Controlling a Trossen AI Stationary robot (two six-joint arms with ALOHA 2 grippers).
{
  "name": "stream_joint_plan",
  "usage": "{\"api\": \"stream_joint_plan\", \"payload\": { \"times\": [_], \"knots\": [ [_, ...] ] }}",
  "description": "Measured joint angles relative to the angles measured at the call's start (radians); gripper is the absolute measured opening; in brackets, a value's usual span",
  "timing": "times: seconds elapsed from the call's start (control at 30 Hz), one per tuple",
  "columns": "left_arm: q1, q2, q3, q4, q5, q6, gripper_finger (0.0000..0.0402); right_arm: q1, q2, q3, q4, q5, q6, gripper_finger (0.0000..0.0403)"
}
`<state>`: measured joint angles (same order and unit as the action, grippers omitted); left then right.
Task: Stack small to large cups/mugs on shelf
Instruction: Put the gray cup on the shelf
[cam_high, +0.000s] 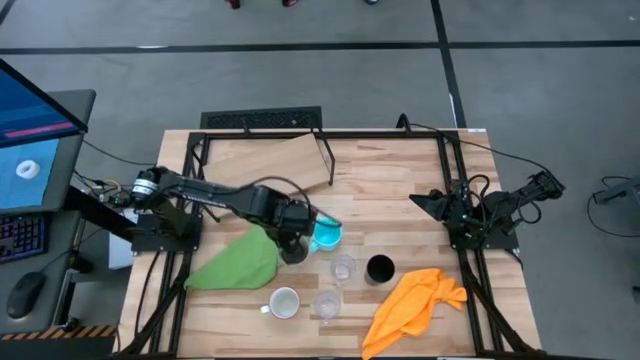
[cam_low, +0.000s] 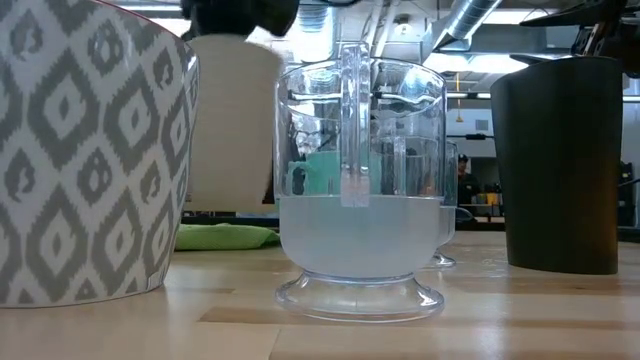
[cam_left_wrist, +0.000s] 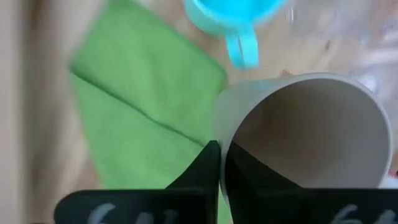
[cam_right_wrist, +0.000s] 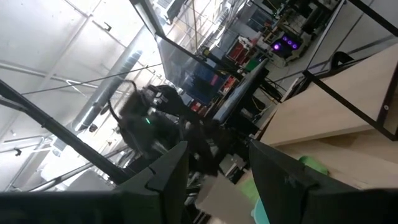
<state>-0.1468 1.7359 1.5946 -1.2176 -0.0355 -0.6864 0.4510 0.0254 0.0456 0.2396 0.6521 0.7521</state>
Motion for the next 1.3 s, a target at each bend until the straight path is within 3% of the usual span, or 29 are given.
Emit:
{"api": "stream_joint_plan", "payload": {
  "times": [0.33, 0.6, 0.77, 1.03, 1.3],
  "knots": [
    [0.215, -0.002, 0.252, -0.244, -0.179, 0.024, 0.0001, 0.0, 0.0, 0.0, 0.0, 0.0, 0.0, 0.0194],
    [0.457, 0.019, 0.26, -0.2, -0.145, 0.183, 0.0, -0.001, 0.0, 0.0, 0.0, 0.003, 0.0, 0.0194],
    [0.564, 0.057, 0.261, -0.075, -0.055, 0.259, 0.0, -0.001, 0.0, 0.0, 0.0, 0.003, 0.0, 0.0194],
    [0.601, 0.163, 0.259, -0.057, 0.0, 0.319, 0.0, -0.001, 0.0, 0.0, 0.001, 0.003, 0.0, 0.0194],
    [0.599, 0.181, 0.259, -0.024, -0.014, 0.324, 0.0, -0.001, 0.0, 0.0, 0.0, 0.003, 0.0, 0.0194]
  ]
}}
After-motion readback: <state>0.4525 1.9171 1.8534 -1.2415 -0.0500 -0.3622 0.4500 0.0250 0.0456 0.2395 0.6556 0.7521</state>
